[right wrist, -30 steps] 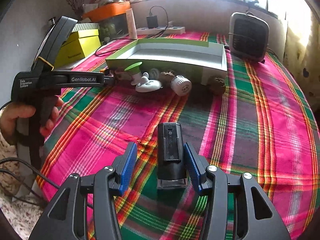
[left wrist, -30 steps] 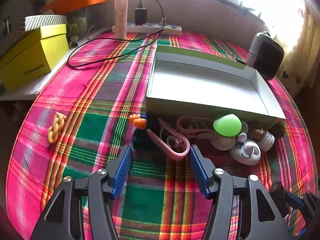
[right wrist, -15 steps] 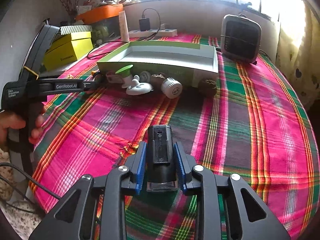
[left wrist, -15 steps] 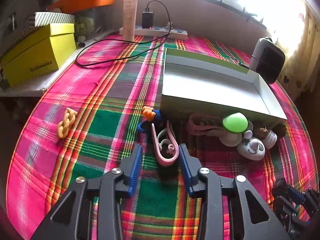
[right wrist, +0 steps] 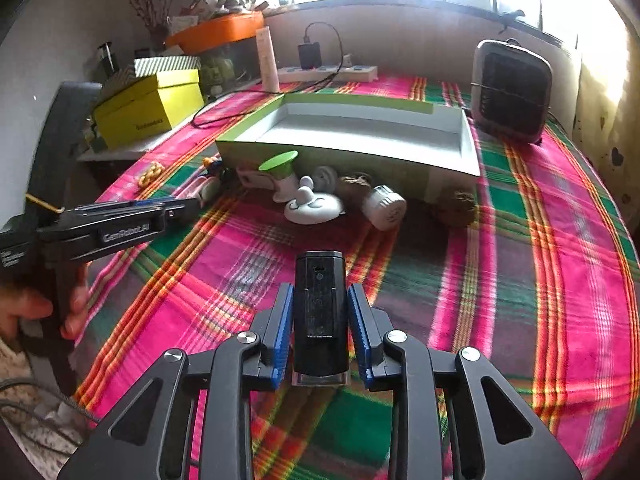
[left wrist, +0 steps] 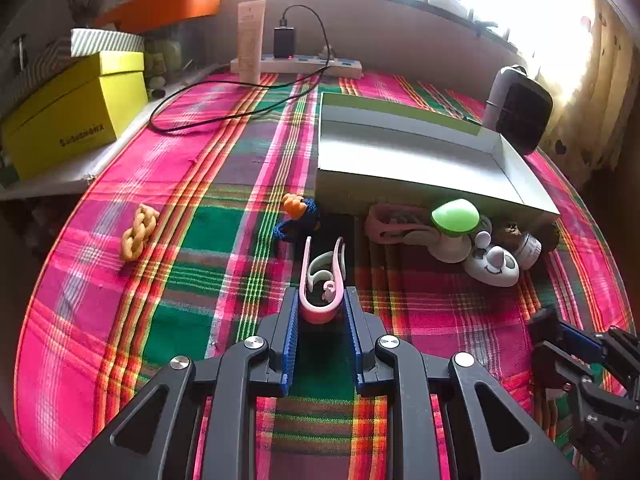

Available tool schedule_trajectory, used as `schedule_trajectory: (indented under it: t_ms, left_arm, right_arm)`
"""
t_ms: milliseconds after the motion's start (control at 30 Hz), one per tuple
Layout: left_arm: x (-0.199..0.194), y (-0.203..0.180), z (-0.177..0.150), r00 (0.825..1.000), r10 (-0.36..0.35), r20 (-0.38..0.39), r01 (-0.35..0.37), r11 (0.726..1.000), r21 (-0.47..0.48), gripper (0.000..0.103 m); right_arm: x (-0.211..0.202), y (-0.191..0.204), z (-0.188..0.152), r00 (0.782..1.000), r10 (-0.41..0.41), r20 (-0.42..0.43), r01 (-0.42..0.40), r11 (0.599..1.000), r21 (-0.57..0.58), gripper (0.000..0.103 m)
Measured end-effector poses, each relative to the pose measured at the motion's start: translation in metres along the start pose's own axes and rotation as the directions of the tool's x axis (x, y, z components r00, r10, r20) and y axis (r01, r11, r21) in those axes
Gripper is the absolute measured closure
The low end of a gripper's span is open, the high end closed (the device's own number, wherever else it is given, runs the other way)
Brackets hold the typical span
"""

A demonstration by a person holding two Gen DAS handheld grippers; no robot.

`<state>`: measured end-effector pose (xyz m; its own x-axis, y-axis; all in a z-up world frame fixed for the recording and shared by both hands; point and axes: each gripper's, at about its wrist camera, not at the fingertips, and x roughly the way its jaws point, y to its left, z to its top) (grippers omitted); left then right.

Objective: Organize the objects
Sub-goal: 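Lift both held objects and carry them over the white tray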

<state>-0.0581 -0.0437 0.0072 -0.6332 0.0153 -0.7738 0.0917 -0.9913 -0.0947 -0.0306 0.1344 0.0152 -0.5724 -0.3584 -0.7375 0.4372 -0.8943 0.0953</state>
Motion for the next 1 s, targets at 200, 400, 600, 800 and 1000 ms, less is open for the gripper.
schedule_trajectory:
  t_ms: [200,400,600,800,1000]
  left_arm:
    - [-0.001,-0.005,-0.003,1.000,0.002,-0.005,-0.001,1.000,0.019,0.082]
    - [0.002,-0.004,0.000,1.000,0.000,-0.005,0.000,1.000,0.027,0.069]
    - [0.007,-0.003,0.006,1.000,0.010,0.002,-0.010,0.999,0.036,0.069]
    - [0.010,-0.007,0.010,0.999,0.036,0.004,-0.036,0.997,0.064,0.077]
    - [0.011,-0.008,0.012,0.999,0.035,0.006,-0.035,0.996,0.081,0.081]
  right_arm:
    - [0.006,0.003,0.004,1.000,0.013,-0.015,-0.013,1.000,-0.005,0.074]
    - [0.011,0.008,0.008,1.000,0.009,-0.030,-0.009,1.000,-0.014,0.074]
    - [0.015,0.011,0.013,0.999,0.020,-0.035,-0.021,1.000,-0.018,0.074]
    - [0.020,0.013,0.017,0.999,0.027,-0.040,-0.027,1.000,-0.011,0.074]
    - [0.021,0.016,0.019,0.999,0.026,-0.044,-0.027,1.000,-0.016,0.074]
